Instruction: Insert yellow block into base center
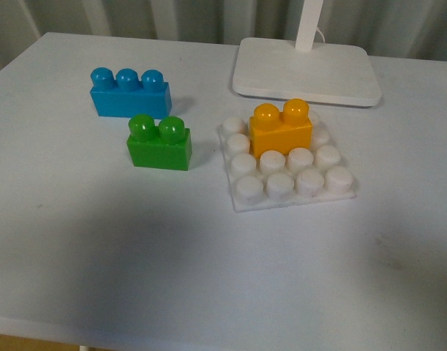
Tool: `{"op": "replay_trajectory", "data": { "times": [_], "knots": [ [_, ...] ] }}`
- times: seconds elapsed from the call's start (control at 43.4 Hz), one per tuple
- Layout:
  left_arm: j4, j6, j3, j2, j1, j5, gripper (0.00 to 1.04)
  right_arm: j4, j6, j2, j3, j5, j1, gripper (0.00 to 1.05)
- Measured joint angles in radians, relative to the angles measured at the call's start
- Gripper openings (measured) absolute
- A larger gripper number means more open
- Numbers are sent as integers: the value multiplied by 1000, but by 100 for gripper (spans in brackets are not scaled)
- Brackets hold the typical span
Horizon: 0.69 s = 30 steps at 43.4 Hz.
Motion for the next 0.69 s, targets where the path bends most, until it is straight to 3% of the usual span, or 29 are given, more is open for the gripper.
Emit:
{"op": "replay_trajectory", "data": {
  "times": [0.392,0.691],
  "knots": [
    [-82,0,-67,-161,0,0,4,0,0,0,0,0,0,95],
    [-234,1,-67,-321,0,0,4,0,0,0,0,0,0,95]
  ]
}}
